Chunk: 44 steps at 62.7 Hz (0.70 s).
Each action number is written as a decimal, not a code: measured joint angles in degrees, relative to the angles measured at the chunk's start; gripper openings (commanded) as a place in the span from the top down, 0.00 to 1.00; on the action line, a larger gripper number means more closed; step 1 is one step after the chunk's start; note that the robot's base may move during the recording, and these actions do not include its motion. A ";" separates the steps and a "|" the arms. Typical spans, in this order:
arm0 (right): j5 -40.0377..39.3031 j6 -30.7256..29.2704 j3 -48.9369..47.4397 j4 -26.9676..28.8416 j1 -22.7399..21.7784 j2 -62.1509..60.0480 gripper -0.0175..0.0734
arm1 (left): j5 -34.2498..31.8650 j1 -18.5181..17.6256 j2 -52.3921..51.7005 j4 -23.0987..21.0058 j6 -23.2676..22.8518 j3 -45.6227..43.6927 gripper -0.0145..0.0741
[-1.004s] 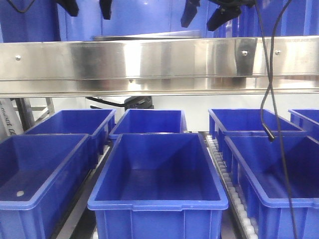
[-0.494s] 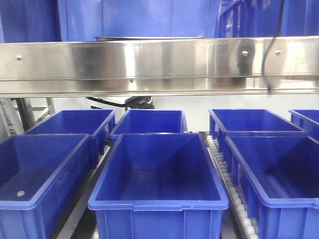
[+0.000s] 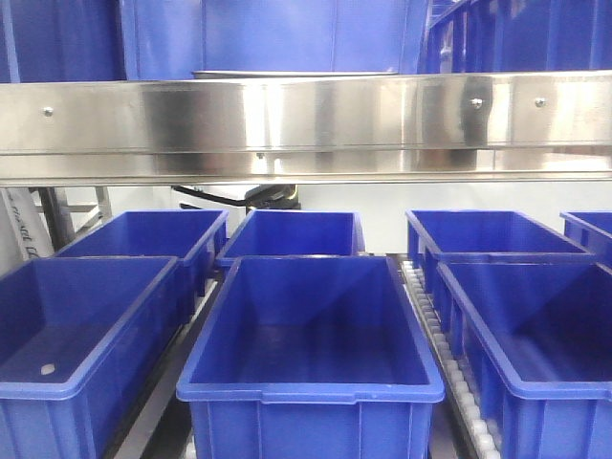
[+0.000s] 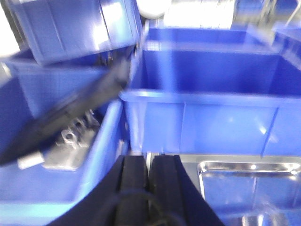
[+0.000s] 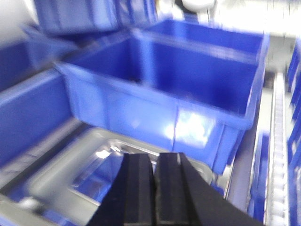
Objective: Stack silver trays without gaps
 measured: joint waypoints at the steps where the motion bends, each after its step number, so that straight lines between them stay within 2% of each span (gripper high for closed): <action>1: 0.00 0.00 0.53 0.00 0.00 -0.64 0.89 | -0.29 0.00 -0.89 0.11 0.00 1.00 0.83; 12: -2.11 -0.12 12.56 0.00 0.00 -11.55 0.89 | -8.14 0.00 -14.20 0.97 -3.10 19.40 0.83; 21: -11.31 -0.24 31.17 0.00 0.00 -25.14 0.89 | -14.28 0.00 -27.93 3.29 -7.16 36.77 0.83; 30: -18.38 -0.36 52.48 0.00 0.00 -42.31 0.89 | -17.30 0.05 -41.42 3.64 -8.33 50.68 0.83; 37: -20.49 -0.45 64.59 0.00 0.00 -55.18 0.89 | -17.96 0.14 -51.31 3.64 -8.32 58.64 0.83; 44: -21.42 -0.45 72.42 0.00 0.00 -65.52 0.89 | -17.96 0.20 -59.99 3.40 -8.32 64.23 0.83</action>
